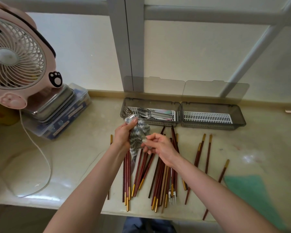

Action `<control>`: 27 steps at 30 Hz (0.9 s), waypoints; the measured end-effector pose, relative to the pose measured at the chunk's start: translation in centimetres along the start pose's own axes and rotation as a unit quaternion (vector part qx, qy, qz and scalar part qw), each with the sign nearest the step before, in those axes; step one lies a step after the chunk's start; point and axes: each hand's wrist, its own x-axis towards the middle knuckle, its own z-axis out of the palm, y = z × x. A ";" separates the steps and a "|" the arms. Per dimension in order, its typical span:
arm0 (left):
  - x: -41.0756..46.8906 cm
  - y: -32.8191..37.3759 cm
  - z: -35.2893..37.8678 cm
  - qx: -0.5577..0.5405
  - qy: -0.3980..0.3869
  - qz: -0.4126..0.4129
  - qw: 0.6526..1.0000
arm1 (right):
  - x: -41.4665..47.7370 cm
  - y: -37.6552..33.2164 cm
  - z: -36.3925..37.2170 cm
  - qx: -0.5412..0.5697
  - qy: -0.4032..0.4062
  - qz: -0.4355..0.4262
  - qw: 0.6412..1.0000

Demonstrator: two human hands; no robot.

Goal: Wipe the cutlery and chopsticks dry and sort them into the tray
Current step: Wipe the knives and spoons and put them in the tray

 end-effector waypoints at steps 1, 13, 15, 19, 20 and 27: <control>0.1 0.3 0.0 -0.004 0.013 0.003 1.000 | -0.1 0.1 -0.3 0.029 -0.030 0.012 0.999; -1.8 -1.3 2.1 -0.010 0.021 0.019 1.000 | 0.7 0.0 -1.1 0.123 0.066 -0.013 0.990; -2.0 -1.8 2.5 0.007 0.012 0.017 1.000 | 1.1 0.0 -1.0 0.070 0.087 -0.008 0.994; -2.5 -2.9 2.9 0.037 0.004 0.024 0.999 | 1.7 0.5 -0.7 -0.003 0.140 0.009 0.990; -2.5 -3.1 2.7 0.056 0.011 0.032 0.998 | 1.8 0.8 -0.7 -0.016 0.148 0.015 0.989; -0.8 -3.3 1.7 0.324 0.071 0.110 0.937 | 3.3 -2.0 -0.7 -0.019 0.158 -0.051 0.986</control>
